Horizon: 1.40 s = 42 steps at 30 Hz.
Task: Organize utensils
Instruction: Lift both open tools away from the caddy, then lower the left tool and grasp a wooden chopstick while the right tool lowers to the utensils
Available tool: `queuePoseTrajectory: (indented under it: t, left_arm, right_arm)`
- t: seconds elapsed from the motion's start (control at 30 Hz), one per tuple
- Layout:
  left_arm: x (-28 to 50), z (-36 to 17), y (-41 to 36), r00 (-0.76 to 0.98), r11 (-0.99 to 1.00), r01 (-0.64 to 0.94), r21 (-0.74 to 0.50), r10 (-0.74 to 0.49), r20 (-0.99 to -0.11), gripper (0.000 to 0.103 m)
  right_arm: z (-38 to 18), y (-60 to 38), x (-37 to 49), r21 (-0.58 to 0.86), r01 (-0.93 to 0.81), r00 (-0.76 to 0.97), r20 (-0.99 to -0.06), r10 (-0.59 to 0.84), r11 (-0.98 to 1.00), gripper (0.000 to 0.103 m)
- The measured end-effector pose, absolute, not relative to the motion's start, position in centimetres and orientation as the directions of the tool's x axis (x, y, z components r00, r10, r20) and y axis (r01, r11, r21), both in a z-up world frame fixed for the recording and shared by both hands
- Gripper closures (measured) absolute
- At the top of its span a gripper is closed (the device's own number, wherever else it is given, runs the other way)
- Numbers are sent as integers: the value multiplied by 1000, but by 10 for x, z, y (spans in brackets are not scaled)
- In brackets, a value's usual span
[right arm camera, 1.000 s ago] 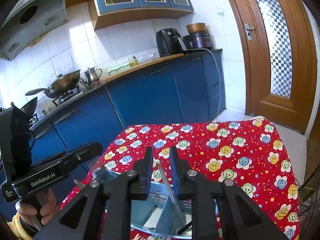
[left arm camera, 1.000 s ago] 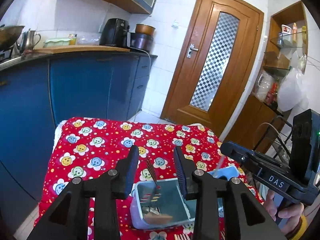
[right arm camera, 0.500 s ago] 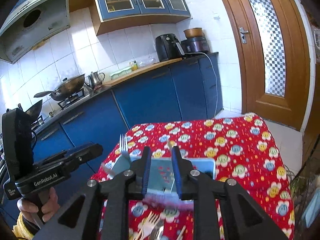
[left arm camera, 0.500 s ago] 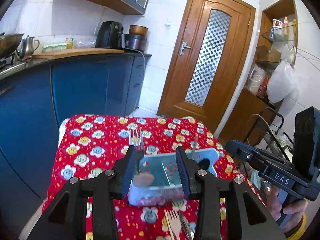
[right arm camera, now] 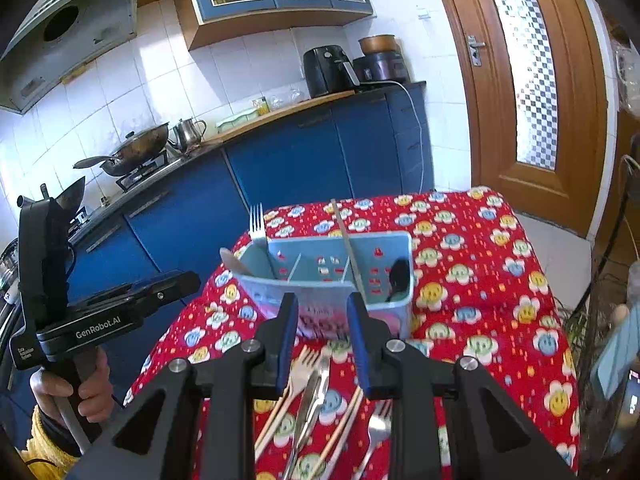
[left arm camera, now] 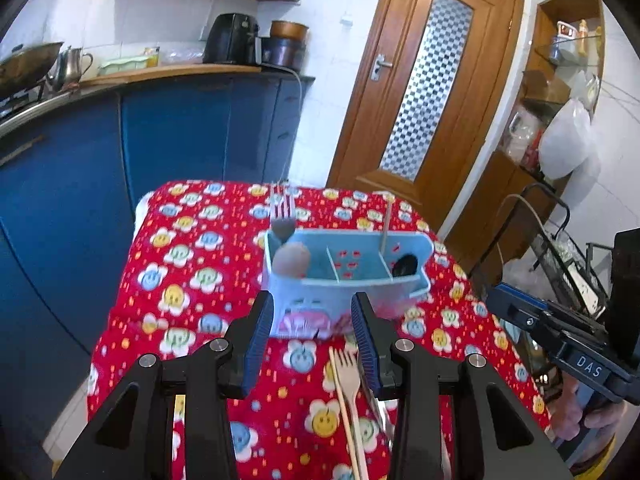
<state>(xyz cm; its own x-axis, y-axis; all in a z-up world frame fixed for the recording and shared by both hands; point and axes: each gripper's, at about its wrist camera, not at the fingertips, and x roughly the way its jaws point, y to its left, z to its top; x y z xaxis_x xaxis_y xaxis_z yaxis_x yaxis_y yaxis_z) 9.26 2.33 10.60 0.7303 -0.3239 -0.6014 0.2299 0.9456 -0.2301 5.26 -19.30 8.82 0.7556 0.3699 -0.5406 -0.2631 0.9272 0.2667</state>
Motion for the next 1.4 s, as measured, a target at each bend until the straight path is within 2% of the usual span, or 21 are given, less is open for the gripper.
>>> queuePoseTrajectory:
  t: [0.37, 0.83, 1.13, 1.4]
  left_arm:
    - [70, 65, 11, 657, 960, 199, -194, -278, -700, 62]
    - [90, 11, -22, 540, 970, 198, -144, -230, -810, 62]
    - [103, -3, -35, 504, 976, 201, -84, -176, -846, 62]
    - [112, -5, -41, 493, 977, 201, -77, -169, -853, 62]
  right_arm:
    - [52, -203, 27, 283, -231, 704, -612, 360, 931, 75]
    - [11, -235, 26, 332, -160, 665, -659, 350, 929, 74]
    - [-4, -247, 29, 367, -146, 647, -667, 369, 919, 74]
    - [-12, -250, 32, 379, -145, 637, -671, 379, 914, 74]
